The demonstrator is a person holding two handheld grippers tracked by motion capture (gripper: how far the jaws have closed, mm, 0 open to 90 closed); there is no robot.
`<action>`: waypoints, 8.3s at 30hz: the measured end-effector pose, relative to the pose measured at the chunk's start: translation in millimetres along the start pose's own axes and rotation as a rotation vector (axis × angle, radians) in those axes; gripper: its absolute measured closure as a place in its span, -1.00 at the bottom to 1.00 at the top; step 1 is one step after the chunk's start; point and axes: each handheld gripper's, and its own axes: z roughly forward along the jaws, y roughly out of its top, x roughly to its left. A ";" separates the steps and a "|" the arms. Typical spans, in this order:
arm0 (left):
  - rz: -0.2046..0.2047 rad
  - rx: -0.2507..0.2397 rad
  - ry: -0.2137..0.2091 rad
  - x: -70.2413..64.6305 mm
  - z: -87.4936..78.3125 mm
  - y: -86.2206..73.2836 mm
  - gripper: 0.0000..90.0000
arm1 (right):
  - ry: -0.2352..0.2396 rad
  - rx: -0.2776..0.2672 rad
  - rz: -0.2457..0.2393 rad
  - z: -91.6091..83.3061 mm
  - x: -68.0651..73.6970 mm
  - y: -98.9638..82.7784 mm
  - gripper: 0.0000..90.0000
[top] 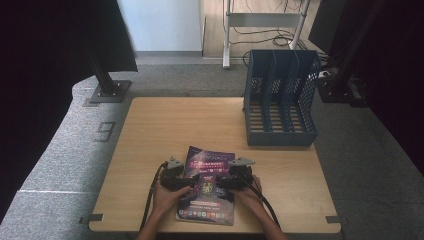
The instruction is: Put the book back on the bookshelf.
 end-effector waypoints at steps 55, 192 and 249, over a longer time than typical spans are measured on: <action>0.022 -0.016 -0.058 -13.7 5.5 19.2 -0.01 | 0.008 0.004 -0.012 -0.5 -1.5 -0.1 -0.68; 0.066 -0.211 -0.174 -21.8 -18.1 21.8 0.92 | 0.164 -0.081 0.085 -21.5 -22.5 6.3 -0.53; 0.001 -0.110 -0.156 -10.1 4.6 16.7 0.91 | 0.118 -0.079 0.052 -13.1 -15.9 10.6 -0.45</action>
